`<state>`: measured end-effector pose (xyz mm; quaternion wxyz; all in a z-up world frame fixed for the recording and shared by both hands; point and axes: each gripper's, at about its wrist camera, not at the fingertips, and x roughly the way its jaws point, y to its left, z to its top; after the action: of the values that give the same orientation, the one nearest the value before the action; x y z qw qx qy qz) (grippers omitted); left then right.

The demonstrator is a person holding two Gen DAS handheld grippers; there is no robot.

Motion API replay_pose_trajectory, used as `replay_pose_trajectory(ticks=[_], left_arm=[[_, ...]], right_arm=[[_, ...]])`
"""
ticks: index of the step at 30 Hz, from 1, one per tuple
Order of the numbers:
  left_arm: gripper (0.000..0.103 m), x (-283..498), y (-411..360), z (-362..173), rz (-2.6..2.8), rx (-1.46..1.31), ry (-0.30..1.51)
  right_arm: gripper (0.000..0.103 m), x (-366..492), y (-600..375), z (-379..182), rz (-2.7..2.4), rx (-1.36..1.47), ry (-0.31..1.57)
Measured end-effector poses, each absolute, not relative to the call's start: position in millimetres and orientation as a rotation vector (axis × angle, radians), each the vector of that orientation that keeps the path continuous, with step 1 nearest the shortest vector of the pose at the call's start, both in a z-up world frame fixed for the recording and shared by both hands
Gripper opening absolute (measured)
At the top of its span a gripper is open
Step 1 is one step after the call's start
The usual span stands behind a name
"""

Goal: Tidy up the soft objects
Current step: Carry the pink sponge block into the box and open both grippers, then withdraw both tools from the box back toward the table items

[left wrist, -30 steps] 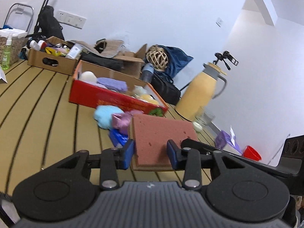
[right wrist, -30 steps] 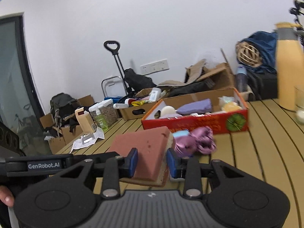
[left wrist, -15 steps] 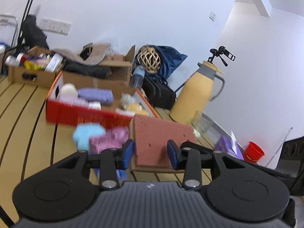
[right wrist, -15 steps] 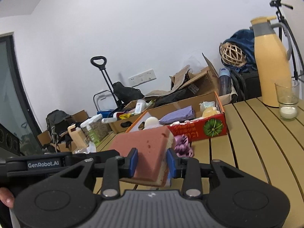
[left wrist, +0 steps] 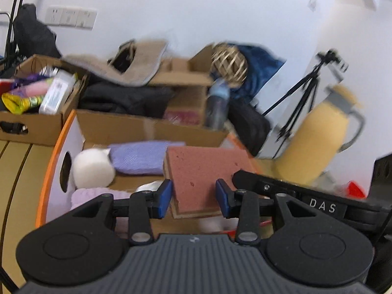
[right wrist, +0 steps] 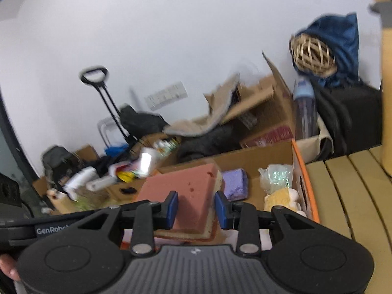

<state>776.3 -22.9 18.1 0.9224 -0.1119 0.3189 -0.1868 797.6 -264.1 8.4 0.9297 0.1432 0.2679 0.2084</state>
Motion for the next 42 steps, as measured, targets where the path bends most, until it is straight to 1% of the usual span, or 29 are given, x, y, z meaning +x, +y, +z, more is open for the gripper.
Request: replay_pose_trajectory(ticks=[4,5,6,10,13,15,17,19,22,24,26,27,29,30,32,34,36,37,39,41,42], left_arm=[[0.040,781.9,-16.0,-3.4,-0.377,-0.181,0.686],[0.041,780.2,-11.9,-5.4,-0.378,-0.183,0.685],[0.045,777.2,-8.3,-5.8,-0.379,-0.183,0.677],[0.047,760.3,1.1,-0.6,-0.373,-0.155,0.638],[0.047,747.2,3.2,6.9,-0.371,-0.131,0.617],[0.047,740.1,3.2,12.7,-0.362,-0.130,0.611],[0.047,729.9,4.7,19.7,-0.354,-0.137,0.609],[0.048,714.4,7.6,30.2,-0.346,-0.127,0.595],[0.049,689.6,15.5,52.1,-0.331,-0.106,0.563],[0.051,671.4,19.7,68.5,-0.313,-0.091,0.531],[0.052,649.1,23.0,84.4,-0.297,-0.093,0.505],[0.053,635.3,23.7,91.6,-0.299,-0.098,0.495],[0.057,605.9,22.6,102.6,-0.315,-0.094,0.464],[0.060,591.6,21.2,106.5,-0.318,-0.088,0.447],[0.064,558.5,17.6,111.0,-0.326,-0.072,0.403],[0.070,528.2,13.7,110.7,-0.336,-0.057,0.367],[0.079,499.6,11.1,106.7,-0.343,-0.040,0.333],[0.080,483.6,9.1,103.6,-0.342,-0.023,0.314],[0.085,454.5,6.4,97.8,-0.335,0.015,0.288],[0.086,427.1,4.8,92.4,-0.330,0.037,0.274],[0.089,414.5,4.4,89.8,-0.330,0.038,0.269]], right_arm=[[0.029,822.5,-248.8,-21.3,0.408,0.240,0.616],[0.028,824.9,-244.8,-26.5,0.407,0.222,0.627],[0.028,827.4,-240.5,-30.6,0.412,0.205,0.640],[0.028,824.6,-231.3,-27.7,0.419,0.167,0.671],[0.031,824.5,-225.1,-28.1,0.469,0.136,0.748],[0.031,832.2,-218.9,-36.7,0.459,0.121,0.803],[0.028,841.1,-222.2,-43.9,0.450,0.167,0.843],[0.028,839.0,-226.1,-37.3,0.430,0.200,0.868],[0.032,815.4,-230.1,-12.4,0.392,0.167,0.823],[0.033,795.4,-235.6,9.7,0.390,0.160,0.784],[0.039,767.6,-244.8,38.0,0.393,0.155,0.718],[0.040,755.1,-249.2,51.1,0.390,0.153,0.685],[0.046,722.6,-257.8,76.7,0.388,0.149,0.609],[0.048,707.1,-262.0,86.2,0.387,0.147,0.580],[0.054,668.9,-269.9,100.2,0.399,0.139,0.516],[0.058,632.8,-275.7,107.7,0.400,0.122,0.471],[0.059,595.6,-281.1,108.8,0.405,0.106,0.430],[0.060,580.6,-282.8,107.2,0.411,0.101,0.416],[0.061,547.5,-286.6,102.8,0.413,0.089,0.398],[0.062,516.4,-287.9,95.7,0.412,0.086,0.375],[0.063,502.1,-289.2,91.0,0.410,0.088,0.365]])
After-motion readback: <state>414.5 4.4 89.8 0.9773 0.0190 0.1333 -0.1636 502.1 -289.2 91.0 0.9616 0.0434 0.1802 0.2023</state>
